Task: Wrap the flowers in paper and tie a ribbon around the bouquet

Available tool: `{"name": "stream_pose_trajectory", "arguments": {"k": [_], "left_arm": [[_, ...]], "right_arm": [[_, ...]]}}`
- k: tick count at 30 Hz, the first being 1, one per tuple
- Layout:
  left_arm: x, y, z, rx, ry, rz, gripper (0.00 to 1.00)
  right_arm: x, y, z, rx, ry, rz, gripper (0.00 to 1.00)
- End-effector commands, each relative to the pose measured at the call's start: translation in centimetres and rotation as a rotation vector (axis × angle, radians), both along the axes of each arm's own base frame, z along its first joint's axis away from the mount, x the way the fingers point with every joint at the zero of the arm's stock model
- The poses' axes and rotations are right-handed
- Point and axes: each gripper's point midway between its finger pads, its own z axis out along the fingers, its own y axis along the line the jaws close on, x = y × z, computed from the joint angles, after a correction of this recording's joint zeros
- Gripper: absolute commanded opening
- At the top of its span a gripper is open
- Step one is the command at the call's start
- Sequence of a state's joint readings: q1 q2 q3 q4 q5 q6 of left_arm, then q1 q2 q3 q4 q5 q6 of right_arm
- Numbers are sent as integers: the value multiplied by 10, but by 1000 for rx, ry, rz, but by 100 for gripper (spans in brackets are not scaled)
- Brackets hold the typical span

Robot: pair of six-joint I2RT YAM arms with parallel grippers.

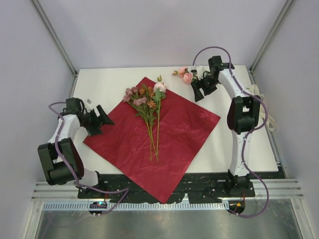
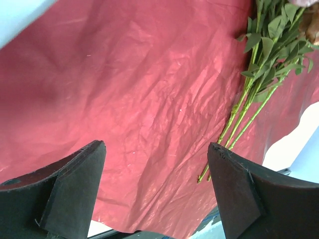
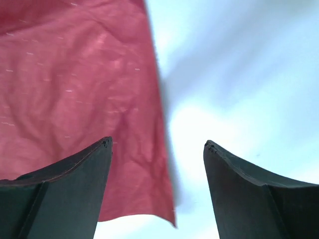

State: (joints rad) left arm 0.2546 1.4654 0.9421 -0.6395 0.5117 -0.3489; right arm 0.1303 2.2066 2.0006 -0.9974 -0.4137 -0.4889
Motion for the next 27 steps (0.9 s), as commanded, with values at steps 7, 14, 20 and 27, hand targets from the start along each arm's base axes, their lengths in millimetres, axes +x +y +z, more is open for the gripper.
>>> {"name": "stream_pose_trajectory", "arguments": {"k": [7, 14, 20, 27], "left_arm": [[-18, 63, 9, 34, -3, 208, 87], [-60, 105, -8, 65, 127, 383, 91], [-71, 114, -32, 59, 172, 473, 92], [-58, 111, -56, -2, 160, 499, 92]], "right_arm": [[-6, -25, -57, -157, 121, 210, 72], [-23, -27, -72, -153, 195, 247, 53], [-31, -32, -75, -151, 217, 244, 17], [-34, -39, -69, -138, 221, 205, 5]]}}
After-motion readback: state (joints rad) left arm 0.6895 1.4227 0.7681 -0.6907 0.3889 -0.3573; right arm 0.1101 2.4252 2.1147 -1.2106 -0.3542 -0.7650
